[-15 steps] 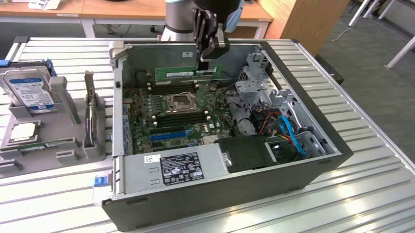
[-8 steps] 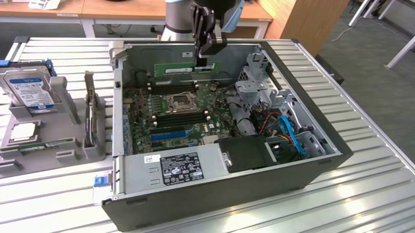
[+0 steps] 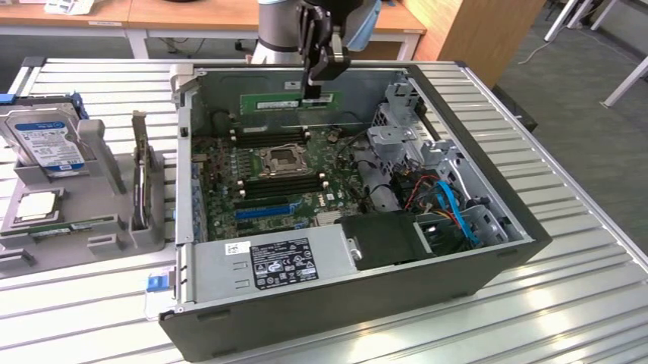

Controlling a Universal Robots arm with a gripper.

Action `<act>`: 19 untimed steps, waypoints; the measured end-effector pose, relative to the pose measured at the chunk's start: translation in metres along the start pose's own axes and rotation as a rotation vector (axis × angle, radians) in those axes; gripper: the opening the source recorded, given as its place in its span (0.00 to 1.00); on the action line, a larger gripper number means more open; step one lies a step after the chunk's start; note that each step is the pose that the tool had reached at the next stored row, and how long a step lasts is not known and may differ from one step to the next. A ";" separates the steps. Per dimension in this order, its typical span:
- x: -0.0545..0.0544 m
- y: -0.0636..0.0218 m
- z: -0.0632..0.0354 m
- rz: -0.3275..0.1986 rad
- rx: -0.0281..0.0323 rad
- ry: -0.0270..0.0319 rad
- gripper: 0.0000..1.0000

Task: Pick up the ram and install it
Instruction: 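Pick up the ram and move it above insertion slot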

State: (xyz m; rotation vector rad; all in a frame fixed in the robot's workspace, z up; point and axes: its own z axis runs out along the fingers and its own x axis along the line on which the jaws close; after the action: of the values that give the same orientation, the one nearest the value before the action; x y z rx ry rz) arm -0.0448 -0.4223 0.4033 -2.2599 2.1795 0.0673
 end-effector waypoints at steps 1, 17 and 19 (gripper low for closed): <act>-0.001 0.0000 0.0001 0.000 0.0000 -0.0001 0.11; -0.006 -0.0003 0.0022 0.000 0.0000 -0.0004 0.11; -0.006 -0.0004 0.0042 0.000 0.0000 -0.0005 0.11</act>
State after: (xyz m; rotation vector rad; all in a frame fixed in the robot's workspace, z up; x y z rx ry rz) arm -0.0447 -0.4159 0.3993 -2.2597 2.1792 0.0679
